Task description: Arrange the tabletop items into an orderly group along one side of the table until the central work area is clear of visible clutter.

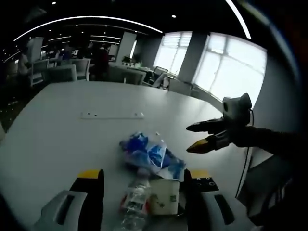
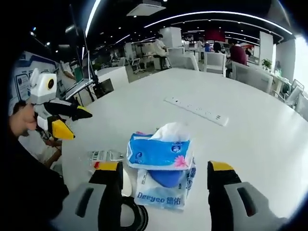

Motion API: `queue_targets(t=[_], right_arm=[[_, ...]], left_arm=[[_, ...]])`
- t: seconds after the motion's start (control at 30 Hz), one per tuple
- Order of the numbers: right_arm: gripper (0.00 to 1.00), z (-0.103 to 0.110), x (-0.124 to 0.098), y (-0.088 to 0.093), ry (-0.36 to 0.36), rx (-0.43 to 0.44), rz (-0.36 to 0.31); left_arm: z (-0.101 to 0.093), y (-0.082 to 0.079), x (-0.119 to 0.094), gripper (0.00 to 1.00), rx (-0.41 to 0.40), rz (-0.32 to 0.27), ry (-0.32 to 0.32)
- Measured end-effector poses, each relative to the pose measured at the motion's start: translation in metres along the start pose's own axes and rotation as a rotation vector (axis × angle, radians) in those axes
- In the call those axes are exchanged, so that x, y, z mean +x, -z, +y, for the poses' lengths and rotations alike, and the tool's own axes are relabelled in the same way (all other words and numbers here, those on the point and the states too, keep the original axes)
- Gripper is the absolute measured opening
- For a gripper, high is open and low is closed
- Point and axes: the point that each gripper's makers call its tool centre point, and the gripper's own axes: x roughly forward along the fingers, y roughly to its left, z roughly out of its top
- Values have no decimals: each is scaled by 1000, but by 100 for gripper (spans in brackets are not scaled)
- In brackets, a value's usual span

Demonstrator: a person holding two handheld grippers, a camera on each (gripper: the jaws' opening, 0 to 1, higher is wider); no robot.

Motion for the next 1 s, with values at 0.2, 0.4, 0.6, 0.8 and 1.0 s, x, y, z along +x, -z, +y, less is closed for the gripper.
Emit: queue_targets(t=[0.2,0.4,0.6,0.8,1.0], right_arm=[[62,-3,6,4,-9,0,20],[58,-9,13,5,-11,-5,25],[52,-15,20,5,-7,-12,36],[44,-25,29,7,2,-26,43],[40,-31,36,5,6,-27,50]], left_arm=[[-7,2,13,62,-4,5,12],[-11,4,27,56,-52,19,40],[-15,5,45,47,-79,3,53],[-18,6,63,40,-104,-30,46],[-18,13,77,36,-109,-15,39]])
